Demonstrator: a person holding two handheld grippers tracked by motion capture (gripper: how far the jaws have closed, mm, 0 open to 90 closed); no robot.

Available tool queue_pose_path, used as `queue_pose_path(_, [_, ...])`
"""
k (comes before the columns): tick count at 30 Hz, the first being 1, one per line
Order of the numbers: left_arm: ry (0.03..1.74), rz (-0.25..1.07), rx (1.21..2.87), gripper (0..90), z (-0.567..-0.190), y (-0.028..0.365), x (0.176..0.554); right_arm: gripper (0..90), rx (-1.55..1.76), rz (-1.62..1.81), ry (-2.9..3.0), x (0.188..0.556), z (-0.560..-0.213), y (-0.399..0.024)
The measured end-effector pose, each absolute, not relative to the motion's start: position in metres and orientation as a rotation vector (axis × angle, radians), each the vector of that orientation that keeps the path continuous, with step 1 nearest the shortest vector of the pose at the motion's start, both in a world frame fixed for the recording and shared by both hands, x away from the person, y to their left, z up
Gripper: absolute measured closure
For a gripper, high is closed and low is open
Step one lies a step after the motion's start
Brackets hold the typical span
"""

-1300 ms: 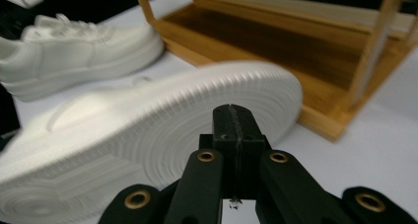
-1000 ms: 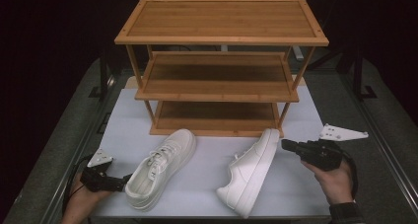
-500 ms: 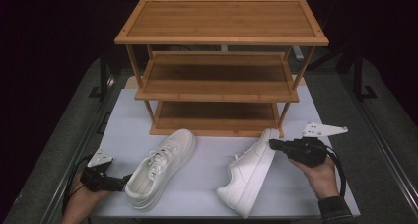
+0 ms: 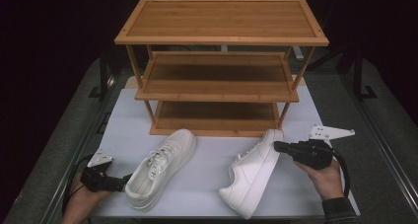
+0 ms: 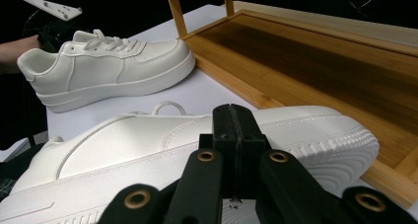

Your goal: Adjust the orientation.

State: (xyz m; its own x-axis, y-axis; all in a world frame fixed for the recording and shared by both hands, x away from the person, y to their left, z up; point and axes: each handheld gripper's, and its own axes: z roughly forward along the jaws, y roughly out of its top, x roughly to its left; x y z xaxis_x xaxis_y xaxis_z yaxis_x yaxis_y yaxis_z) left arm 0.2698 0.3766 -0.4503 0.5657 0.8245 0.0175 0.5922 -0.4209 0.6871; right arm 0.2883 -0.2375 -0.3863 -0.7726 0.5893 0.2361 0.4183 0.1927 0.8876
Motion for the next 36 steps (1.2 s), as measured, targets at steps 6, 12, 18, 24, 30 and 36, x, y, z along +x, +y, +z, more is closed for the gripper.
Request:
queue_pose_path(6, [1.127, 0.472, 2.162, 0.0, -0.45, 0.377, 0.27, 89.9, 0.989, 1.636, 2.291, 0.283, -0.388, -0.246])
queue_pose_path(12, [1.128, 0.472, 2.162, 0.0, -0.45, 0.377, 0.27, 89.8, 1.005, 1.632, 2.28, 0.275, -0.389, -0.258])
queue_pose_path(18, [1.128, 0.473, 2.161, 0.0, -0.45, 0.377, 0.27, 89.8, 1.018, 1.616, 2.285, 0.269, -0.391, -0.266])
queue_pose_path(24, [1.127, 0.474, 2.161, 0.0, -0.45, 0.377, 0.27, 89.8, 1.023, 1.593, 2.286, 0.265, -0.392, -0.271])
queue_pose_path(30, [1.125, 0.478, 2.159, 0.0, -0.451, 0.377, 0.269, 89.8, 1.038, 1.578, 2.287, 0.259, -0.395, -0.279])
queue_pose_path(36, [1.125, 0.478, 2.16, 0.0, -0.451, 0.377, 0.269, 89.8, 1.07, 1.567, 2.289, 0.254, -0.4, -0.288])
